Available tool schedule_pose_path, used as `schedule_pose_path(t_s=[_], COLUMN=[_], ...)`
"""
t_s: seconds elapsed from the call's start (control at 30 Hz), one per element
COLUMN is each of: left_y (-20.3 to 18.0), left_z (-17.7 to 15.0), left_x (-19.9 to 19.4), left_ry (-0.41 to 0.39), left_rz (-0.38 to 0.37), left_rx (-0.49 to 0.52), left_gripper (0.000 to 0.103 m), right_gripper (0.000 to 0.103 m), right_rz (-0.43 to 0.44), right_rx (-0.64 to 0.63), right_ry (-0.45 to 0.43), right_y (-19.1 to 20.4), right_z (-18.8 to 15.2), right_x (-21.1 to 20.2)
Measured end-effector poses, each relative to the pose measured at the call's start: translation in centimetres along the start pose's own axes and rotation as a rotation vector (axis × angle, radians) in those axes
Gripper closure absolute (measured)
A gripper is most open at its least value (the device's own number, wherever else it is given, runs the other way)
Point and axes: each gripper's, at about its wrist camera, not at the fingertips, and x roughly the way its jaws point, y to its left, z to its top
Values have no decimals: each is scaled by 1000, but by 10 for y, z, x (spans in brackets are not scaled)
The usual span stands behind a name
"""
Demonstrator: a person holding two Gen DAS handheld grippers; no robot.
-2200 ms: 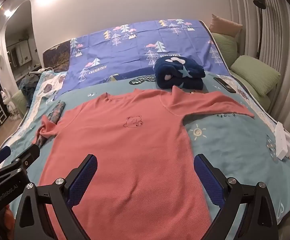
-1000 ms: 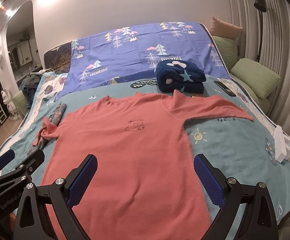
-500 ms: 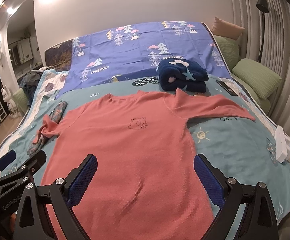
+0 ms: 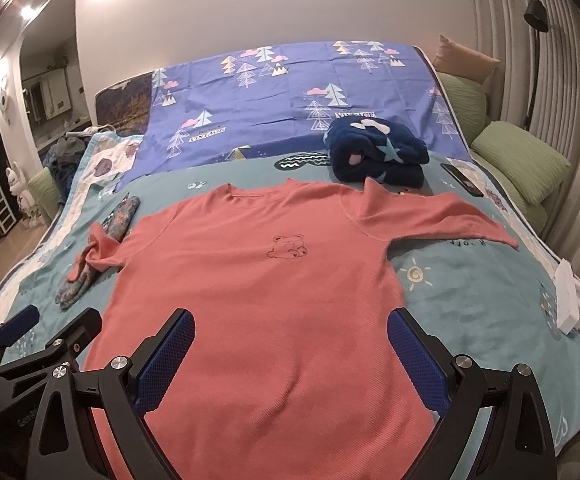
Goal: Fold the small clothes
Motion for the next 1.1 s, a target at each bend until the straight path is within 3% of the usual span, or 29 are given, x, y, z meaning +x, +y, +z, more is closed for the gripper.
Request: schedule_pose_path(t_s=[0.13,0.27,0.37,0.43,0.5,0.57,0.67,0.93,1.1], left_y=[12,46,98,135,178,212,252,300,314], left_z=[3,16,28,36,44,45,39,32,22], left_x=[12,27,47,66,94,117,149,233,263], left_ry=[22,58,60,68,111,160,219,287,302], left_rz=[-31,-81,-51,-12,3,-16,-54,-86,-108], left_rx=[-25,-93,-210,-289,-377,-469,-618,-867,-994], left_gripper=[5,5,5,10,28,36,37,37,37], right_gripper=[10,41,52,52,52,52,52,52,52], right_rz=[9,79,117,125,146,199,277,420,478], right_rx=[-29,-70,-121,-160,-188,-202,-240,-473,-537], right_ry=[2,-3,-15,-27,-14,24,64,142,199], right_y=[8,24,40,51,62,72,87,172,218], right_z=[8,33,49,53,54,55,56,60,54], right_x=[4,7,10,14,24,41,65,124,158])
